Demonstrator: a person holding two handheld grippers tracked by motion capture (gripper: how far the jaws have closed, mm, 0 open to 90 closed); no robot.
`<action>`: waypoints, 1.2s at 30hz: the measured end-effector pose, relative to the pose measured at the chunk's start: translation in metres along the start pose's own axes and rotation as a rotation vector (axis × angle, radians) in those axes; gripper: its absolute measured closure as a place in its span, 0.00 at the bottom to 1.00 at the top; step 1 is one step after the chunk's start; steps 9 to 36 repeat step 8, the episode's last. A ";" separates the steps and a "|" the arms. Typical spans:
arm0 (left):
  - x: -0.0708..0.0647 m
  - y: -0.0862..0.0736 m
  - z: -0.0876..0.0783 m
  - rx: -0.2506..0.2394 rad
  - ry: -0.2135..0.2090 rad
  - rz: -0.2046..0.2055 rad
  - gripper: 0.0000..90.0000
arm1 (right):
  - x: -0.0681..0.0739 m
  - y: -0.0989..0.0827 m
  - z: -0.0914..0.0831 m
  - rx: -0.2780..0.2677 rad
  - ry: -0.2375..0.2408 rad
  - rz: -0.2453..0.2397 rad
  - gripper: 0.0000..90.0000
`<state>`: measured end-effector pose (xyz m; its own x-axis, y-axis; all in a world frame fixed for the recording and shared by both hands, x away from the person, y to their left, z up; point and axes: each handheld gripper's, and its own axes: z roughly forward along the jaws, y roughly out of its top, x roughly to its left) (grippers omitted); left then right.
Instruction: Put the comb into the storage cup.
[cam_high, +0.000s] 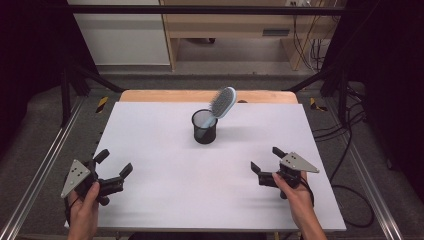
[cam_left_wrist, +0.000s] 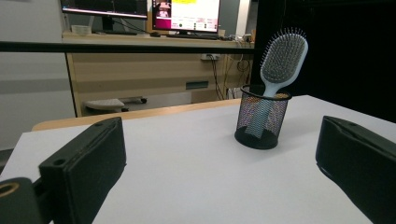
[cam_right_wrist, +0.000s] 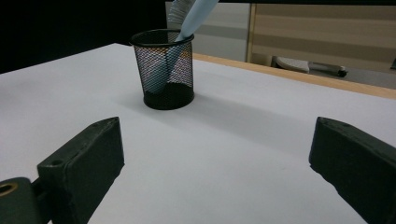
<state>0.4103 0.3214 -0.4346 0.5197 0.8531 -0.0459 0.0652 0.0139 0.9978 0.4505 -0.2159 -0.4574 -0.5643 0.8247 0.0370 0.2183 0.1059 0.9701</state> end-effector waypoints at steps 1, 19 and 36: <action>0.000 0.000 0.000 0.000 -0.002 0.000 0.02 | 0.001 0.000 0.003 0.004 0.005 -0.001 0.04; 0.001 0.001 0.002 -0.002 -0.008 -0.017 0.02 | 0.009 -0.002 0.007 0.016 0.016 -0.048 0.04; 0.001 0.001 0.002 -0.002 -0.008 -0.017 0.02 | 0.009 -0.002 0.007 0.016 0.016 -0.048 0.04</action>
